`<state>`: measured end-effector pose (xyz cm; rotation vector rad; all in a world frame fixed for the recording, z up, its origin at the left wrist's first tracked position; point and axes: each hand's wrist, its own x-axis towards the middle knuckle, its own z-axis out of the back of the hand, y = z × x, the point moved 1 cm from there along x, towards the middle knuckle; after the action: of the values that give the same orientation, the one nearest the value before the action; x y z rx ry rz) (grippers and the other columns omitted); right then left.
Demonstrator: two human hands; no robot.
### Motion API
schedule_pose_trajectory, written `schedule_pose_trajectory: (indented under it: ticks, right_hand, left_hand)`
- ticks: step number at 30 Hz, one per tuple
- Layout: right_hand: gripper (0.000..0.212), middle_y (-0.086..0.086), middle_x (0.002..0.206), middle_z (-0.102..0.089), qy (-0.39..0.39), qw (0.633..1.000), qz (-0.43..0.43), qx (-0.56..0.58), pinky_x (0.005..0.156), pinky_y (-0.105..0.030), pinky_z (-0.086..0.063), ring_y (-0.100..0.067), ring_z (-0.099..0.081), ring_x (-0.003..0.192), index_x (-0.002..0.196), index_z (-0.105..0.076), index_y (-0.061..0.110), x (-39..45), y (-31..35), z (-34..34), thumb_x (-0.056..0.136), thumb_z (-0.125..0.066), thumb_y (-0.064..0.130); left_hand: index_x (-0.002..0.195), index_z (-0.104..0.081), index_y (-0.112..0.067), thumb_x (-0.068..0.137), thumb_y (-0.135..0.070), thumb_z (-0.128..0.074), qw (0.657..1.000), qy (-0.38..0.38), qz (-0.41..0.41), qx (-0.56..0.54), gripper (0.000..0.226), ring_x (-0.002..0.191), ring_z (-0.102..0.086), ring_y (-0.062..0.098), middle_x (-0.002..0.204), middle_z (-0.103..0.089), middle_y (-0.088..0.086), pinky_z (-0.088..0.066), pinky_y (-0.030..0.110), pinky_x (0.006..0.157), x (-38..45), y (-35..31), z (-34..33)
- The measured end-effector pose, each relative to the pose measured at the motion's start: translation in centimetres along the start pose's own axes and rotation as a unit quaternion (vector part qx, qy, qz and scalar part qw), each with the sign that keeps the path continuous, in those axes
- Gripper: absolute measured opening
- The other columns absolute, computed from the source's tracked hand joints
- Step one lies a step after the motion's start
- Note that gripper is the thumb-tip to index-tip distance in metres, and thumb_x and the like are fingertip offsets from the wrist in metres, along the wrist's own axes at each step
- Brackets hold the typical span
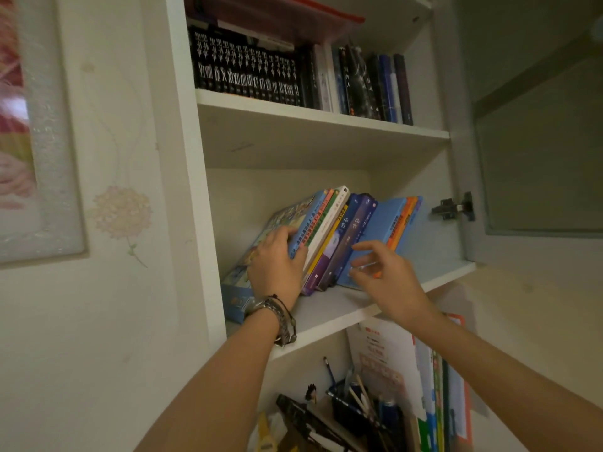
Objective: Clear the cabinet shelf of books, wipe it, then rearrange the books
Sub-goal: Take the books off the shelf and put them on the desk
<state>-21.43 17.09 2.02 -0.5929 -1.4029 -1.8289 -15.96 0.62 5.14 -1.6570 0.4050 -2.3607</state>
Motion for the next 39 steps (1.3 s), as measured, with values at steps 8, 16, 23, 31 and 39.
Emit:
schedule_pose_trajectory:
  ticks: [8, 16, 23, 31, 39]
  right_hand:
    - [0.035, 0.007, 0.097, -0.063, 0.008, 1.000, 0.009, 0.006, 0.076, -0.021, -0.050, -0.003, -0.060, 0.086, 0.121, -0.054, 0.025, -0.1, 0.0, 0.7, 0.089, -0.066, 0.014]
    - [0.036, 0.007, 0.099, -0.064, 0.016, 1.000, 0.022, -0.010, 0.069, -0.010, -0.044, -0.003, -0.061, 0.090, 0.123, -0.053, 0.026, -0.8, 0.5, 3.0, 0.090, -0.065, 0.015]
    - [0.041, 0.011, 0.104, -0.060, 0.002, 0.999, 0.037, -0.004, 0.063, -0.007, -0.046, -0.001, -0.059, 0.092, 0.127, -0.049, 0.028, -0.8, 1.5, 3.8, 0.090, -0.065, 0.017]
    - [0.055, 0.033, 0.102, -0.046, -0.002, 0.997, 0.067, 0.050, 0.062, -0.003, -0.045, 0.013, -0.052, 0.092, 0.125, -0.038, 0.039, -1.1, 4.1, 2.9, 0.086, -0.070, 0.017]
    - [0.067, 0.045, 0.104, -0.046, 0.053, 0.991, 0.080, 0.098, 0.078, -0.008, -0.048, 0.025, -0.045, 0.102, 0.129, -0.033, 0.041, -1.8, 5.6, 2.4, 0.084, -0.072, 0.013]
  left_hand:
    - [0.122, -0.058, -0.021, 0.090, -0.033, -0.060, 1.000, 0.004, -0.003, 0.005, 0.034, 0.095, -0.062, 0.011, 0.114, -0.065, -0.004, -0.049, 0.024, 0.069, -0.2, -0.3, 0.3]
    - [0.123, -0.058, -0.019, 0.092, -0.031, -0.058, 1.000, 0.005, -0.011, -0.025, 0.033, 0.095, -0.064, 0.010, 0.113, -0.067, -0.002, -0.053, 0.024, 0.070, -0.8, -1.0, 1.1]
    - [0.124, -0.058, -0.019, 0.093, -0.031, -0.056, 0.996, 0.022, -0.056, -0.071, 0.033, 0.086, -0.058, -0.001, 0.112, -0.067, -0.006, -0.043, 0.007, 0.061, -1.9, -2.3, 3.4]
    - [0.127, -0.054, -0.023, 0.092, -0.032, -0.057, 0.991, 0.040, -0.083, -0.098, 0.036, 0.084, -0.057, -0.001, 0.113, -0.067, -0.007, -0.046, 0.005, 0.059, -3.1, -3.7, 6.6]
    - [0.121, -0.061, -0.018, 0.091, -0.026, -0.061, 0.983, 0.018, -0.100, -0.150, 0.030, 0.068, -0.057, -0.007, 0.106, -0.070, -0.005, -0.050, 0.009, 0.060, -3.3, -6.3, 9.7]
